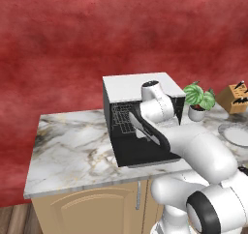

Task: Pick up the bagel from the plate, place it on the toaster oven rack, close the door, and set the timer.

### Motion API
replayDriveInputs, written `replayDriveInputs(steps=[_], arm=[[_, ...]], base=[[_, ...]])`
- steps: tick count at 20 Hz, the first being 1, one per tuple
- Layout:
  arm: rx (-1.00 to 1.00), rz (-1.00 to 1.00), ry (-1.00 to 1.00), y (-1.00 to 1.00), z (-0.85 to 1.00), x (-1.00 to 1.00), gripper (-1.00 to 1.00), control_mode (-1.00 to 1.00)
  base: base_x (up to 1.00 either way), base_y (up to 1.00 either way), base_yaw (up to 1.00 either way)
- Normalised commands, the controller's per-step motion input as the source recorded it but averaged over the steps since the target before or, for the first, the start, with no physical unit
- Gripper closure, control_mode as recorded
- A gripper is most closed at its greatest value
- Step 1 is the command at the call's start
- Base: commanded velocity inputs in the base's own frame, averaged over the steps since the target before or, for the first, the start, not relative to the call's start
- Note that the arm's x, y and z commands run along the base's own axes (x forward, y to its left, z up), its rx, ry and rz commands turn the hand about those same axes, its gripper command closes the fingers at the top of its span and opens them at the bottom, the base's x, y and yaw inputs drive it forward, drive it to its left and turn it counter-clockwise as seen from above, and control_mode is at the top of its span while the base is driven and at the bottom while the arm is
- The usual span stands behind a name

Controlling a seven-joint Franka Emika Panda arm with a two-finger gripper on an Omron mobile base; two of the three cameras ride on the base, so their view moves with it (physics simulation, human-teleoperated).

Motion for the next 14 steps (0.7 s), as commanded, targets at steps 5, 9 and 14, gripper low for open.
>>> replayDriveInputs(steps=[5,9,14], arm=[[0.05,-0.03,0.00,0.00,-0.35,0.03,-1.00,-1.00],[0.03,0.00,0.00,0.00,-0.19,0.23,-1.00,-1.00],[0.02,0.00,-0.02,0.00,-0.16,0.45,-1.00,-1.00]], base=[[0.00,0.00,0.00],[0.00,0.00,0.00],[0.00,0.00,0.00]])
